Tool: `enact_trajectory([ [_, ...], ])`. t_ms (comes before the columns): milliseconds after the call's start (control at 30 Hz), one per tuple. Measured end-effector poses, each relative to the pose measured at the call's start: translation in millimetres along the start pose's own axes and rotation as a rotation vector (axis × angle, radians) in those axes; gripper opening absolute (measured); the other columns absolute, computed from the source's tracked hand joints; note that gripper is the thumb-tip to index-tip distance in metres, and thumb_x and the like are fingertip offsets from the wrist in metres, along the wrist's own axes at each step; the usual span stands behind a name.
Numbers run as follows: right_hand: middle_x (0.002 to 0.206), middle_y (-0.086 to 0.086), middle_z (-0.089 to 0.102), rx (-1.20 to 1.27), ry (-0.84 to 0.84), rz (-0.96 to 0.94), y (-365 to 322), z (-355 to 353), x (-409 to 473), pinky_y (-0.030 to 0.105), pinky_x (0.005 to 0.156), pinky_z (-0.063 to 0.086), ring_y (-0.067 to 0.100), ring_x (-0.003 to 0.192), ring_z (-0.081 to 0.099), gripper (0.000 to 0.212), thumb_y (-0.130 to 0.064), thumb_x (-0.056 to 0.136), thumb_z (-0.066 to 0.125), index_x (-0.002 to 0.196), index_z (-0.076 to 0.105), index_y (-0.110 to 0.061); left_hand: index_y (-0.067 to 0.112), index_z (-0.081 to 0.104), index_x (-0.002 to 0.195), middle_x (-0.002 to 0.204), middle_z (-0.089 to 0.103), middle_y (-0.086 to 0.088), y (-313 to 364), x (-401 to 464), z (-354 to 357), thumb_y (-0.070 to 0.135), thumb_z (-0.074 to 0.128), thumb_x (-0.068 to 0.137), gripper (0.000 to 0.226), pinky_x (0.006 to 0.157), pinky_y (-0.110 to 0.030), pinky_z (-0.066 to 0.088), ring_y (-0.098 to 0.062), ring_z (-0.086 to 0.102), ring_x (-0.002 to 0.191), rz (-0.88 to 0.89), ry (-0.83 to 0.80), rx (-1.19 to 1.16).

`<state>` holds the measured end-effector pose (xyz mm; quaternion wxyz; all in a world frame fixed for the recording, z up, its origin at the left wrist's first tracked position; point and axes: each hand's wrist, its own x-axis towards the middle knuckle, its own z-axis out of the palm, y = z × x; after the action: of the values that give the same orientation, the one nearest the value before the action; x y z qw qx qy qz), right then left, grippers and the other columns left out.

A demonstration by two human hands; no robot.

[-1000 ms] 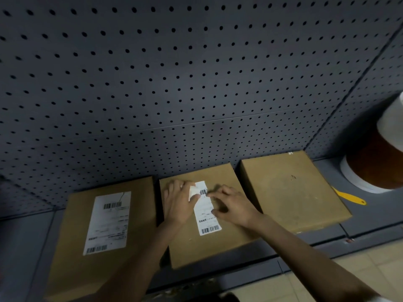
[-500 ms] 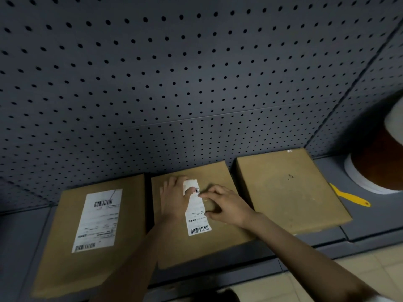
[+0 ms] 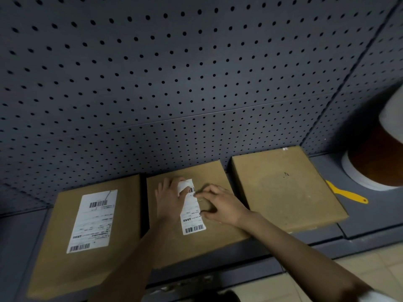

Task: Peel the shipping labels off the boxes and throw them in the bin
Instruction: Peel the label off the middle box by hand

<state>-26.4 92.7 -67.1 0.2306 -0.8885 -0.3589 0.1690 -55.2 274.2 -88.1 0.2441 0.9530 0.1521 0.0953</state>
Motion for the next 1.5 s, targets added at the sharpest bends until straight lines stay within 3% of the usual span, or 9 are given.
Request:
enact_trajectory([
  [133,0.127,-0.003,0.044,-0.002,0.003,-0.001,-0.6,-1.3,0.2,0.035,0.108,0.033,0.015,0.123,0.039,0.059,-0.039,0.082,0.064,0.136,0.043,-0.028,0.019,0.062,0.112,0.108,0.055,-0.007,2.3,2.2,-2.0,0.029,0.063,0.086,0.027,0.087,-0.037,0.028,-0.029,0.045,0.103,-0.022,-0.011,-0.01],
  [267,0.122,-0.005,0.046,0.016,0.014,0.02,-1.3,-1.8,2.7,0.034,0.107,0.034,0.012,0.12,0.041,0.057,-0.038,0.082,0.064,0.135,0.044,-0.03,0.014,0.062,0.104,0.108,0.055,-0.009,-1.7,-1.7,-3.5,0.017,0.064,0.083,0.022,0.083,-0.036,0.029,-0.031,0.046,0.098,0.097,-0.058,0.074],
  [367,0.117,-0.004,0.046,-0.01,0.046,0.037,-3.6,-2.9,8.7,0.033,0.101,0.039,0.012,0.116,0.043,0.053,-0.037,0.085,0.06,0.135,0.044,-0.03,0.022,0.06,0.097,0.097,0.05,0.003,-6.8,-5.2,-9.1,0.054,0.047,0.084,0.037,0.079,-0.032,0.027,-0.019,0.042,0.091,0.159,-0.066,0.053],
  [433,0.119,-0.002,0.045,-0.056,0.07,0.06,-5.2,-5.5,15.3,0.031,0.098,0.041,0.014,0.116,0.044,0.05,-0.036,0.088,0.056,0.135,0.043,-0.025,0.026,0.061,0.091,0.092,0.048,0.009,-11.6,-8.2,-13.8,0.066,0.03,0.081,0.052,0.079,-0.029,0.023,-0.013,0.04,0.087,0.175,-0.039,0.018],
  [533,0.123,-0.001,0.045,-0.097,0.123,0.091,-9.3,-6.6,26.5,0.034,0.1,0.041,0.018,0.118,0.045,0.045,-0.035,0.09,0.053,0.133,0.045,-0.025,0.023,0.066,0.088,0.09,0.053,0.007,-23.7,-8.5,-20.7,0.061,0.028,0.085,0.054,0.079,-0.028,0.022,-0.015,0.045,0.086,0.166,0.031,-0.01],
  [767,0.118,0.0,0.048,-0.096,0.19,0.139,-25.7,0.7,57.6,0.034,0.097,0.037,0.019,0.114,0.044,0.037,-0.036,0.092,0.05,0.129,0.048,-0.029,0.023,0.061,0.087,0.086,0.053,0.002,-39.2,-5.2,-14.8,0.04,0.045,0.082,0.024,0.075,-0.028,0.026,-0.018,0.046,0.081,0.196,0.098,0.066],
  [1133,0.115,-0.005,0.051,-0.122,0.265,0.219,-35.9,13.2,63.8,0.036,0.092,0.035,0.019,0.109,0.049,0.012,-0.03,0.091,0.051,0.101,0.058,-0.029,0.021,0.059,0.097,0.089,0.054,-0.003,-40.7,-4.0,-10.7,0.037,0.042,0.085,0.027,0.085,-0.035,0.029,-0.022,0.046,0.084,0.255,0.15,0.222],
  [1300,0.117,-0.004,0.052,-0.039,0.295,0.268,-34.4,12.8,63.0,0.033,0.093,0.032,0.017,0.112,0.05,0.027,-0.037,0.09,0.055,0.115,0.055,-0.028,0.02,0.061,0.097,0.088,0.054,-0.003,-39.8,-3.8,-11.7,0.038,0.041,0.084,0.029,0.086,-0.036,0.029,-0.023,0.048,0.083,0.233,0.169,0.202],
  [1500,0.117,-0.001,0.052,-0.063,0.255,0.259,-37.6,8.3,64.3,0.036,0.094,0.033,0.019,0.111,0.05,0.026,-0.033,0.09,0.055,0.115,0.056,-0.025,0.021,0.061,0.101,0.089,0.055,-0.003,-39.7,-3.1,-11.6,0.038,0.044,0.083,0.03,0.087,-0.036,0.028,-0.025,0.051,0.083,0.208,0.126,0.194],
])
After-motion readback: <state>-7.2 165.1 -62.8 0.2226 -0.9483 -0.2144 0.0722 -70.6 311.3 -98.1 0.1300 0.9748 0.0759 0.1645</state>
